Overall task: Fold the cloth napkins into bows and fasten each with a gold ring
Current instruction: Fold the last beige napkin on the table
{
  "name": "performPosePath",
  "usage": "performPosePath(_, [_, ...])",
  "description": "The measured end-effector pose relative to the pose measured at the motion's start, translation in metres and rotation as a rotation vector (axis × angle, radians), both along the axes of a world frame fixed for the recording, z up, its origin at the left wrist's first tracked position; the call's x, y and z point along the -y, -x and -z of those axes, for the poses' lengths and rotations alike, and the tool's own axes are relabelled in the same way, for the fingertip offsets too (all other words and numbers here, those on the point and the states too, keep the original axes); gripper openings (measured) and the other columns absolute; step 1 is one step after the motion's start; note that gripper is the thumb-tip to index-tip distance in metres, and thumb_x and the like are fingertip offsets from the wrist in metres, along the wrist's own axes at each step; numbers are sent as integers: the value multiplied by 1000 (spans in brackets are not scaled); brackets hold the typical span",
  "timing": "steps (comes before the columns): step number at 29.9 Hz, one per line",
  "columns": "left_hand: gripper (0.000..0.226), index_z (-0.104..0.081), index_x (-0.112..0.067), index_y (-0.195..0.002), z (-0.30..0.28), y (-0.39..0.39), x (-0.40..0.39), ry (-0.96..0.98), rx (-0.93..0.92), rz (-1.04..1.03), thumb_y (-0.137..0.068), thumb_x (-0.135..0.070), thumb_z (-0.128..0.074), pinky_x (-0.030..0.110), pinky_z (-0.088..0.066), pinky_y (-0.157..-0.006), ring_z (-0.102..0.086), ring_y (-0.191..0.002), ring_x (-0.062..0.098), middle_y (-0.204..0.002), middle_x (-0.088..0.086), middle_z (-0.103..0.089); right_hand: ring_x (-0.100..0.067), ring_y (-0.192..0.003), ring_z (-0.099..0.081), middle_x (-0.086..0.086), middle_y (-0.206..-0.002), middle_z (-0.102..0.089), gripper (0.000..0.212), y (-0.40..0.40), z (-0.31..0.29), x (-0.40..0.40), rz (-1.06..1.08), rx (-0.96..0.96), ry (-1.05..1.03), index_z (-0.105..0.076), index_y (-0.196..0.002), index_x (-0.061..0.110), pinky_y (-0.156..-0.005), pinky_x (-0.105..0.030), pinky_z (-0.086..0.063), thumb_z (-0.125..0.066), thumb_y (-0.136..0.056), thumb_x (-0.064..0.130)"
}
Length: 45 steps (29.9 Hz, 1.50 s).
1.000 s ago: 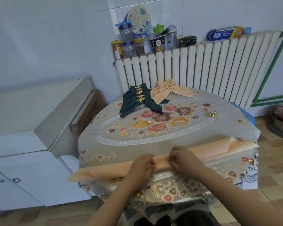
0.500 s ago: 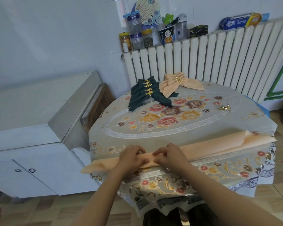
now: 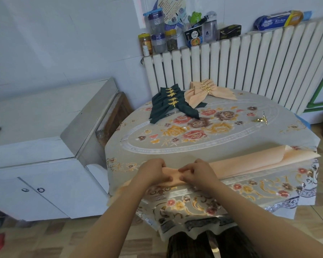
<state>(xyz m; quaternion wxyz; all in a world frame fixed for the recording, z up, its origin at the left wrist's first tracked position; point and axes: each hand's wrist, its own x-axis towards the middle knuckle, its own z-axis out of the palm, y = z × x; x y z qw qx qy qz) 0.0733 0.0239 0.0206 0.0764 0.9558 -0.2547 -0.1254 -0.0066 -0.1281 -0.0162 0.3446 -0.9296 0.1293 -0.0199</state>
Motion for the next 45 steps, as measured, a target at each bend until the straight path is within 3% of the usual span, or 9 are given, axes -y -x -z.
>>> performPosePath(3, [14,-54,-19,-91,-1,22,12,91,96,20,-81,-23,-63,30,-43,-70,-56,-90,19,-96,1,-60,-11,-85,-49,5,-92,-46,31,-1,-3,-1,3,-14,-30,-70,-108,34,-85,-27,-45,-72,-77,37])
performPosePath(8, [10,-63,-20,-75,7,44,15,458,-174,-35,-81,-28,-67,19,-42,-60,-56,-72,5,-79,-6,-62,3,-60,-48,12,-78,-59,27,-1,-10,15,-157,-77,-133,-70,-113,21,-55,-8,-35,-60,-87,20])
performPosePath(14, [18,-72,-14,-75,6,52,14,440,-269,-4,-85,-26,-63,31,-48,-78,-63,-94,19,-107,5,-68,-11,-93,-55,-1,-118,-59,23,14,-14,32,-213,-73,-72,-75,-89,7,-79,-24,-40,-58,-90,23])
performPosePath(18, [21,-74,-18,-97,-5,54,13,390,-492,5,-85,-27,-58,23,-40,-79,-49,-109,11,-142,-9,-45,-8,-96,-51,1,-129,-50,27,18,-5,27,-212,-74,-39,-64,-63,18,-80,-20,-35,-61,-88,28])
performPosePath(24, [27,-76,-17,-89,-11,54,-3,589,-648,50,-89,-18,-49,33,-39,-108,-46,-127,10,-134,3,-53,-4,-96,-51,6,-126,-47,14,23,-7,23,-232,-68,-54,-73,-79,11,-85,-21,-41,-73,-77,25])
performPosePath(27, [28,-72,-15,-104,-6,50,-4,584,-489,-16,-91,-7,-48,36,-42,-104,-55,-116,16,-126,1,-60,-5,-97,-52,7,-124,-49,8,25,-12,25,-254,-73,3,-68,-72,17,-89,-22,-42,-72,-77,22])
performPosePath(34, [47,-36,-21,-145,9,50,-3,307,-164,310,-99,-11,-37,22,-11,-114,-19,-142,7,-154,-7,-26,-14,-97,-59,5,-108,-62,20,24,-24,42,-217,-72,-7,-50,-66,15,-89,-34,-47,-64,-79,17])
performPosePath(41, [49,-6,-31,-150,45,57,4,177,-35,345,-103,-38,-20,28,0,-114,8,-136,-9,-154,-20,4,-16,-91,-56,-1,-103,-59,12,23,-26,44,-236,-64,69,-55,-81,11,-74,-25,-43,-64,-78,18])
performPosePath(45, [49,-7,-29,-151,47,57,7,149,-14,346,-103,-38,-18,26,2,-113,7,-141,-3,-157,-14,2,-22,-92,-53,-2,-99,-45,23,26,-25,33,-195,-43,353,-59,-95,10,-78,-28,-42,-57,-84,29])
